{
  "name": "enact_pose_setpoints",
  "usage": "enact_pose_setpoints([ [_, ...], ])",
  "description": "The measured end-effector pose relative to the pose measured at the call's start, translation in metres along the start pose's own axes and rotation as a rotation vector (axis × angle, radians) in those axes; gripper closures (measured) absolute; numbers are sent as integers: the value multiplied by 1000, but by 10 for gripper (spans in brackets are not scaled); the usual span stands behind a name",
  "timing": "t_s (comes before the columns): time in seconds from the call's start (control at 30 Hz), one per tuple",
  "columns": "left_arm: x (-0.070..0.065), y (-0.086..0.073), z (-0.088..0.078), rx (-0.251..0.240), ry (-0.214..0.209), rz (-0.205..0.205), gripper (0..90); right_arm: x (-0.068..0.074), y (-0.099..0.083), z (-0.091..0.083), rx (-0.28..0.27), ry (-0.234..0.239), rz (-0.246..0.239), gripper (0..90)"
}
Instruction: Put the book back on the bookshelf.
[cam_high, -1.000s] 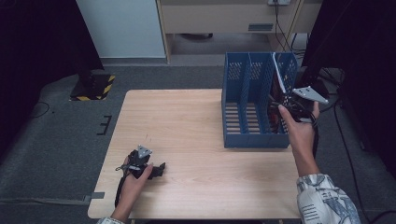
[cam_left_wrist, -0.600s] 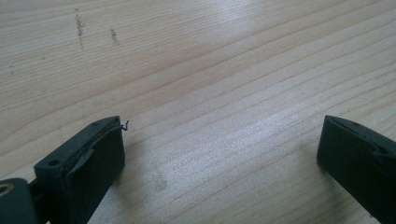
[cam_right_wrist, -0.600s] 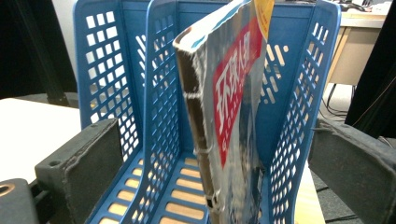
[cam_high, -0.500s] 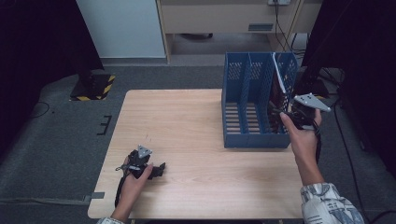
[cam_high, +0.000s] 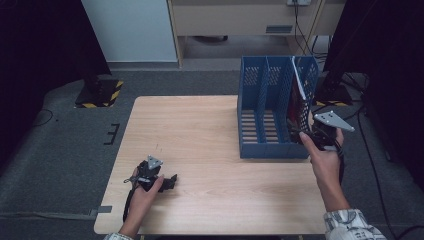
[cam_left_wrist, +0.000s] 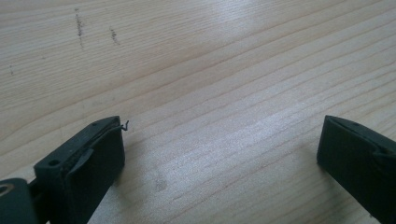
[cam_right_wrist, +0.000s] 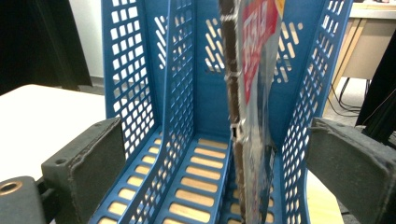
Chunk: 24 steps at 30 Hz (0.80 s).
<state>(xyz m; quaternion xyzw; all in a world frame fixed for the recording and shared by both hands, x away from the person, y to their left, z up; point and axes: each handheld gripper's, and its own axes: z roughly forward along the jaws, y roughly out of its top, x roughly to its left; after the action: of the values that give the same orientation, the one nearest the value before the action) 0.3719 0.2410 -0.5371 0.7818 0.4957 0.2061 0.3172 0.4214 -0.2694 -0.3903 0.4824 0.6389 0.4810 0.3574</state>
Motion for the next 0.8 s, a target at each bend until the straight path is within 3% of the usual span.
enact_pose_setpoints([
  [0.8,0,0,0,0,0,0,1,14,-23,-22,46,50,13,44],
])
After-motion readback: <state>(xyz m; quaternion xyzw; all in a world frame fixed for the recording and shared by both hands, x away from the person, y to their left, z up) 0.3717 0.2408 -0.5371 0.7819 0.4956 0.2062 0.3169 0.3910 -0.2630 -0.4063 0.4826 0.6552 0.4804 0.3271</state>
